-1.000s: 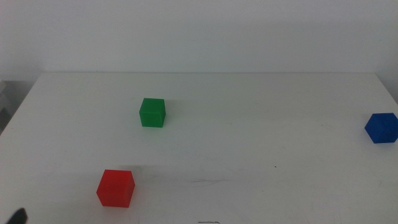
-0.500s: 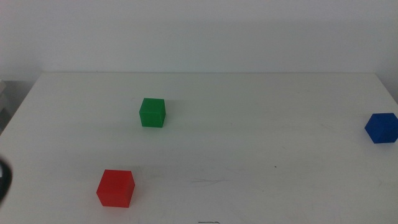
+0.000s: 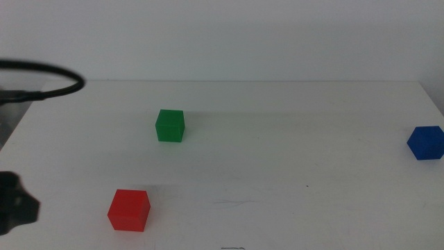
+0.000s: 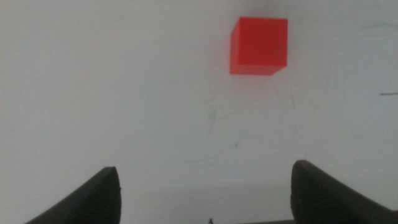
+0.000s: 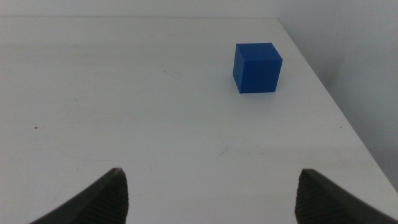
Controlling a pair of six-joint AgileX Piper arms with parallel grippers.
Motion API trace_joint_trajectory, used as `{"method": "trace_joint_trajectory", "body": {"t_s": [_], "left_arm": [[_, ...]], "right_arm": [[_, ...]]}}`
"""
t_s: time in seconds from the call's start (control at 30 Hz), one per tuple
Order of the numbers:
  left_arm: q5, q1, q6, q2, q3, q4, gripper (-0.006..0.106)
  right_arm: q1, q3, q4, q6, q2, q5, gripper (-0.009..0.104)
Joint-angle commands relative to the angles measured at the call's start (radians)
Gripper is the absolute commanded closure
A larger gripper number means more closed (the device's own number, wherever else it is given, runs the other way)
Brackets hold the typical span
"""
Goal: Stack red cubes first, then green, then blue cubes in a specific spot.
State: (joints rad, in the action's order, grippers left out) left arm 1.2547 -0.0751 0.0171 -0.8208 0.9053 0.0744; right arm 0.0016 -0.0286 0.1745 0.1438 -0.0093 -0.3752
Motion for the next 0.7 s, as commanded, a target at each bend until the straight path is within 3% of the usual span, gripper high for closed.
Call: {"method": "trace_joint_trajectory", "body": {"t_s": [0.0, 0.43, 0.67], "left_arm": [[-0.004, -0.005, 0.002, -0.05, 0.034, 0.044, 0.007], [-0.009, -0.005, -0.05, -0.286, 0.06, 0.116, 0.007], [-0.062, -0.144, 0.05, -0.387, 0.115, 0.03, 0.007]], "right_arm": [[-0.006, 0.018, 0.02, -0.009, -0.022, 0.072, 0.015], [-0.006, 0.018, 0.02, -0.009, -0.022, 0.072, 0.015], [-0.006, 0.018, 0.02, -0.009, -0.022, 0.072, 0.015]]}}
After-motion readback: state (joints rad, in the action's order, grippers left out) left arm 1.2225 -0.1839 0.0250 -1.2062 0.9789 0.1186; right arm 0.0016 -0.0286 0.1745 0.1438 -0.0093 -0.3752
